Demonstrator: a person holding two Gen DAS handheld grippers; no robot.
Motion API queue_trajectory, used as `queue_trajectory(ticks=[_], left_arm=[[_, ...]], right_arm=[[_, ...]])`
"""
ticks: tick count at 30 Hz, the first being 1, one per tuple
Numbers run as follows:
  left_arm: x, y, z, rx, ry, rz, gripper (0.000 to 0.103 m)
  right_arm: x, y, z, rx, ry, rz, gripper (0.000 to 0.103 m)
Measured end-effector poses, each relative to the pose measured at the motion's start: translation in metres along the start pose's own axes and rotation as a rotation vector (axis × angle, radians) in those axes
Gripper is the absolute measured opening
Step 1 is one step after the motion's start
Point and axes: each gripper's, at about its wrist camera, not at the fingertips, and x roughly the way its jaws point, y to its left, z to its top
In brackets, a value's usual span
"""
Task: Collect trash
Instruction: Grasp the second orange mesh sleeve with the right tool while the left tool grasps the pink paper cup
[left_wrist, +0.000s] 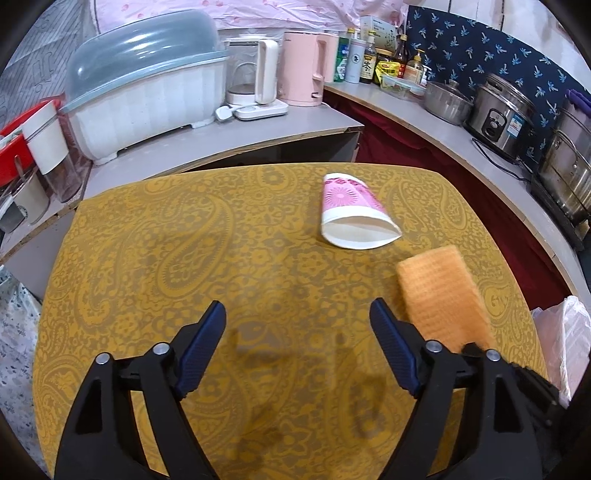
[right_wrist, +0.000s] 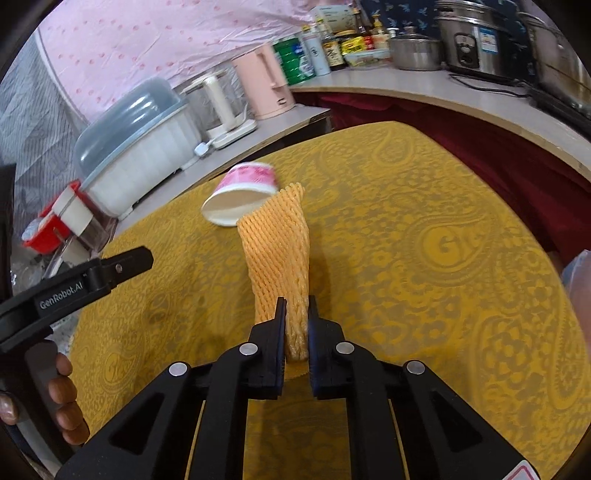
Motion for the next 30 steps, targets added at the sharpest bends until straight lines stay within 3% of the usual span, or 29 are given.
queue_trajectory(ticks=[5, 14, 22, 25, 28, 30], left_arm=[[0.015, -0.019, 0.011, -0.005, 0.008, -0.017, 0.088], [0.053, -0.04, 0.049, -0.024, 0.011, -0.033, 0.09], [0.107, -0.046, 0.087, -0.042, 0.055, 0.004, 0.091], [0.126, -0.042, 0.09, -0.07, 0.085, 0.002, 0.089], [0.139, -0.05, 0.088, -0.048, 0.124, -0.023, 0.077], [0.145, -0.058, 0.083, -0.024, 0.142, -0.027, 0.075]], right_arm=[[-0.011, -0.03, 0.014, 0.055, -0.042, -0.031, 0.009], [-0.014, -0.061, 0.036, 0.09, -0.086, -0.041, 0.009], [-0.002, -0.071, 0.053, 0.09, -0.099, -0.023, 0.009], [0.004, -0.072, 0.052, 0.087, -0.092, -0.017, 0.009], [0.008, -0.073, 0.05, 0.091, -0.085, -0.016, 0.009], [0.01, -0.074, 0.048, 0.096, -0.08, -0.016, 0.009]])
